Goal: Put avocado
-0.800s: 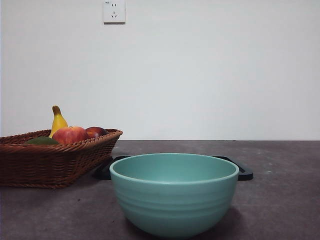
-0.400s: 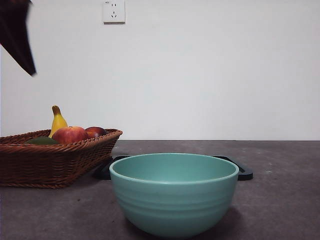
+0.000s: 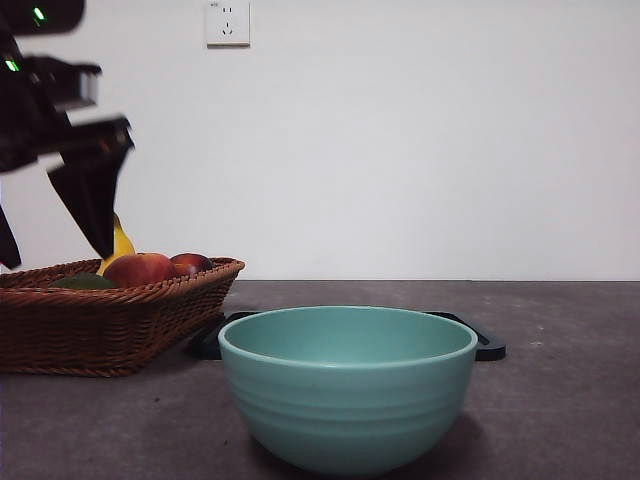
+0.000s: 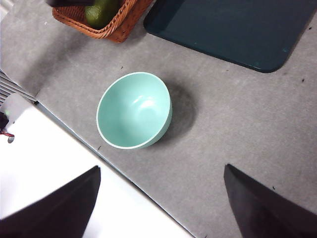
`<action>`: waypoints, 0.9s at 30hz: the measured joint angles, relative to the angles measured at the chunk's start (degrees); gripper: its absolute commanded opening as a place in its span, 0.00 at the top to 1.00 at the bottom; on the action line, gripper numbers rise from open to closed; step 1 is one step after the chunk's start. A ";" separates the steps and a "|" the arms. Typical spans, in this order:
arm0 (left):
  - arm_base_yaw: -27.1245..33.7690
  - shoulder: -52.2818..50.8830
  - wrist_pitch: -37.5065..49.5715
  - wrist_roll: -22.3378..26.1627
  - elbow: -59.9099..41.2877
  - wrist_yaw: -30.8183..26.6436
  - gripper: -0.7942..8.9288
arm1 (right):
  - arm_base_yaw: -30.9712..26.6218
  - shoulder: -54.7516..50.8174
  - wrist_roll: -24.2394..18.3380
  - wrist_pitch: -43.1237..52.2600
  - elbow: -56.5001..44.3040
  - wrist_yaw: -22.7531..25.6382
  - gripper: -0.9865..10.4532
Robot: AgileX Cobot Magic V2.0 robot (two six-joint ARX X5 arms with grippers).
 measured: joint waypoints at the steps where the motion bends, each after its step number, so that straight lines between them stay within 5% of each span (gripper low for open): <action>1: -0.09 0.68 0.55 0.04 0.00 -0.17 0.44 | 0.00 0.00 0.00 0.00 0.00 0.00 0.56; 10: -0.72 6.88 4.17 0.17 0.09 -0.70 0.45 | 0.00 0.00 0.00 0.00 0.00 0.00 0.56; 20: -0.72 8.68 4.76 0.20 0.11 -0.68 0.74 | 0.00 0.00 0.00 0.00 0.00 0.00 0.56; 27: -1.09 8.22 4.57 0.17 0.20 -0.70 0.76 | 0.00 0.00 0.00 0.00 0.00 0.00 0.56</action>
